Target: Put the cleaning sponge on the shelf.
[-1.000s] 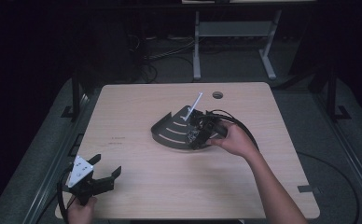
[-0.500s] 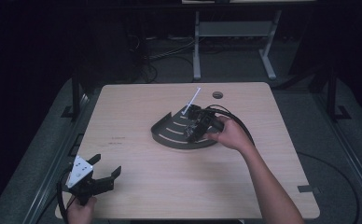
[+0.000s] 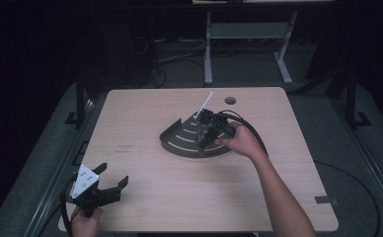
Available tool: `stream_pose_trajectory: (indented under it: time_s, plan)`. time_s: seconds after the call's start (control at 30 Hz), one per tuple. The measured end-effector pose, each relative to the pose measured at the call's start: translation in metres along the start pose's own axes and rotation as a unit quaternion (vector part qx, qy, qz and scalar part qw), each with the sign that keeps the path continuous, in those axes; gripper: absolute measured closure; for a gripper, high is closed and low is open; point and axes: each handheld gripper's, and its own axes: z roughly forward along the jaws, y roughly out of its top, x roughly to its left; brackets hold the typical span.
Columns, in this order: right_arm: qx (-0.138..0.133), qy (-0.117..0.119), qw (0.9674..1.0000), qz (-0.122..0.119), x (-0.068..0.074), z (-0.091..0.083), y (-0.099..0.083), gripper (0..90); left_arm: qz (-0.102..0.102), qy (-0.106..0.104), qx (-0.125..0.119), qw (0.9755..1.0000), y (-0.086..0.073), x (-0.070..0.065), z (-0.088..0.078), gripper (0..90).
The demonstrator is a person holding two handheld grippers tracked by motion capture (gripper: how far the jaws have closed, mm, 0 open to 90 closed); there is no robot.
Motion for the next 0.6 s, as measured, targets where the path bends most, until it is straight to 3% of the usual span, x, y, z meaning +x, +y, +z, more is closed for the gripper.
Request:
stream_pose_trajectory:
  time_s: [0.6]
  plan:
    - [-0.002,0.000,0.9996,0.027,-0.020,0.009,0.000,33.0,0.002,0.002,0.002,1.0000,0.000,0.001,0.001,13.7]
